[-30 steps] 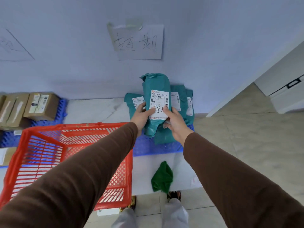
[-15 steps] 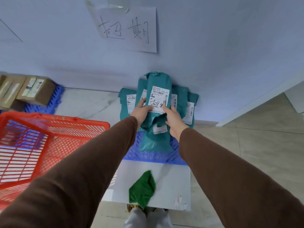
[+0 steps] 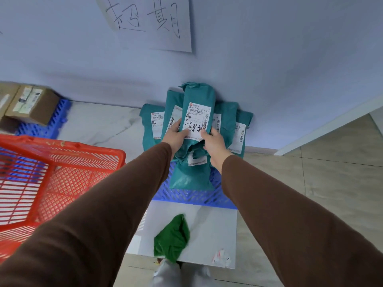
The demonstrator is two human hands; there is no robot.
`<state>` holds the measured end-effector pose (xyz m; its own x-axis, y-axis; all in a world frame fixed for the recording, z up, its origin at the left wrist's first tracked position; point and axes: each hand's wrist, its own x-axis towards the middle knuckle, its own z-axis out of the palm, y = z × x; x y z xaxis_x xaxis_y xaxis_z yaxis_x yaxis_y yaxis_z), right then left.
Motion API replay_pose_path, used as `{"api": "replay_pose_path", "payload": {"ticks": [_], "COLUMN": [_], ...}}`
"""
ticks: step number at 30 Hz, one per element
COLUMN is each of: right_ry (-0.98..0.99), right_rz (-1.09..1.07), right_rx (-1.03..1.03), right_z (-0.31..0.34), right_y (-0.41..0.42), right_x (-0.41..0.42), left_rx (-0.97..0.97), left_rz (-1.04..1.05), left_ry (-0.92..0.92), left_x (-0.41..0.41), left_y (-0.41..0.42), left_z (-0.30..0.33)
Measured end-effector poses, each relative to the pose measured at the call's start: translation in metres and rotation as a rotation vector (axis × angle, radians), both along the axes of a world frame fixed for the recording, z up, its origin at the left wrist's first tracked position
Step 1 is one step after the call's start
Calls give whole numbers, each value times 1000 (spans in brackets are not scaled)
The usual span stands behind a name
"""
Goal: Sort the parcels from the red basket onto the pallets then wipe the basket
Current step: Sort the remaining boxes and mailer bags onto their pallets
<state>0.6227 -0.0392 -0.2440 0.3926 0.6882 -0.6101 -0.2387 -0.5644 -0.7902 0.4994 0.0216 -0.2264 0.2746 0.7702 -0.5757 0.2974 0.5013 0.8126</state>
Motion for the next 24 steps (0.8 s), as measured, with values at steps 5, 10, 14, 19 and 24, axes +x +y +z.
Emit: {"api": "replay_pose_path", "payload": {"ticks": [5, 10, 14, 19, 24], "right_ry": [-38, -58, -94, -184, -196], "right_rz": [-21, -41, -82, -92, -58], "right_rx": [14, -11, 30, 140, 153], "right_z": [15, 42, 66, 91, 94], "right_y": [-6, -16, -27, -51, -93], "right_x": [-1, -8, -21, -51, -91], "left_rx": [-20, -6, 44, 161, 232], "left_rz": [-11, -66, -57, -7, 39], "left_ry": [26, 67, 63, 57, 22], "left_x": [-10, -22, -33, -60, -96], "left_y": [-8, -20, -36, -65, -104], "left_z": [14, 37, 59, 75, 82]}}
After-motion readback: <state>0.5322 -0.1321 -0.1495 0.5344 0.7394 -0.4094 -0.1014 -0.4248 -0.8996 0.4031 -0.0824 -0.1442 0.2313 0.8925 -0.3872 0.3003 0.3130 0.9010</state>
